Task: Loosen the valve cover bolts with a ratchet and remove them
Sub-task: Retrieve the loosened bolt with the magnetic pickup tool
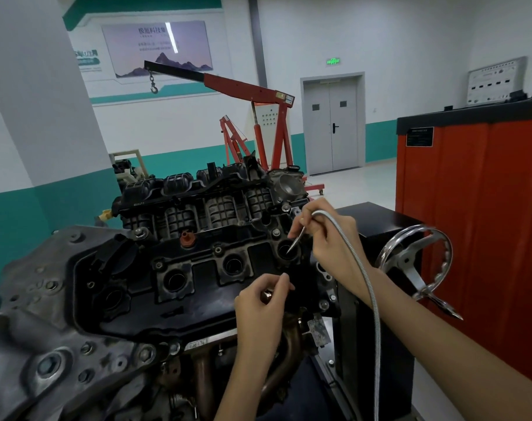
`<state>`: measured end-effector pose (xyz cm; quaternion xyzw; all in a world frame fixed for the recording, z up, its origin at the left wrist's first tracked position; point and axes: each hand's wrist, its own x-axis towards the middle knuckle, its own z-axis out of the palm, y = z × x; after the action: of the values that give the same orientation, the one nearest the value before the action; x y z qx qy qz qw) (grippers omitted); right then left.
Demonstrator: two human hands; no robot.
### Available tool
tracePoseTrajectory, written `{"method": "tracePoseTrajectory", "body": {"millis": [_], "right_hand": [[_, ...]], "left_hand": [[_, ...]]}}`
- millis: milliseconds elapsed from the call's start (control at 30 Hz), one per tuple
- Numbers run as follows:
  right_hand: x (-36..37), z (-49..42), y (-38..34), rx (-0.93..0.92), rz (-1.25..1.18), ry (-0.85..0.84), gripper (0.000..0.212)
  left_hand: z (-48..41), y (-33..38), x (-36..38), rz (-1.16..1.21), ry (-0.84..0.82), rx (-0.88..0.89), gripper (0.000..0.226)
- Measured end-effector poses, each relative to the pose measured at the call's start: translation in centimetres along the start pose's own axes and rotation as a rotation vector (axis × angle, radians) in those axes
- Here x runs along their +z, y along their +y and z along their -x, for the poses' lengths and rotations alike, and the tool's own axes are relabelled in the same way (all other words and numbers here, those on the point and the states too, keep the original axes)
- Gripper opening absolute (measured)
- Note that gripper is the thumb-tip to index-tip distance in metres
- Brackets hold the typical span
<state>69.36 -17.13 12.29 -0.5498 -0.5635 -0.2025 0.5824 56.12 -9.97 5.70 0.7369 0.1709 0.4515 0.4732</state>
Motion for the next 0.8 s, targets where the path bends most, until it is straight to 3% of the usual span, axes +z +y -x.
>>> {"method": "tracePoseTrajectory", "body": {"millis": [67, 167, 233, 400, 533, 800], "right_hand": [[0.8, -0.3, 0.7, 0.025, 0.028, -0.026, 0.024], [1.7, -0.4, 1.2, 0.040, 0.045, -0.058, 0.027], [1.9, -0.2, 1.3, 0.030, 0.036, -0.055, 0.028], [1.3, 0.4, 0.9, 0.053, 0.030, -0.104, 0.020], [0.6, 0.3, -0.1, 0.046, 0.020, -0.076, 0.026], [-0.6, -0.6, -1.8, -0.015, 0.015, -0.008, 0.018]], "left_hand": [[1.0, 1.0, 0.7, 0.070, -0.137, 0.051, 0.021], [2.7, 2.6, 2.4, 0.326, -0.410, -0.038, 0.033], [3.2, 3.3, 3.1, 0.347, -0.479, -0.021, 0.037], [3.8, 3.5, 3.8, 0.248, -0.433, 0.073, 0.042], [4.3, 4.2, 4.1, 0.242, -0.405, 0.115, 0.042], [4.8, 6.7, 3.9, 0.211, -0.400, 0.194, 0.042]]}}
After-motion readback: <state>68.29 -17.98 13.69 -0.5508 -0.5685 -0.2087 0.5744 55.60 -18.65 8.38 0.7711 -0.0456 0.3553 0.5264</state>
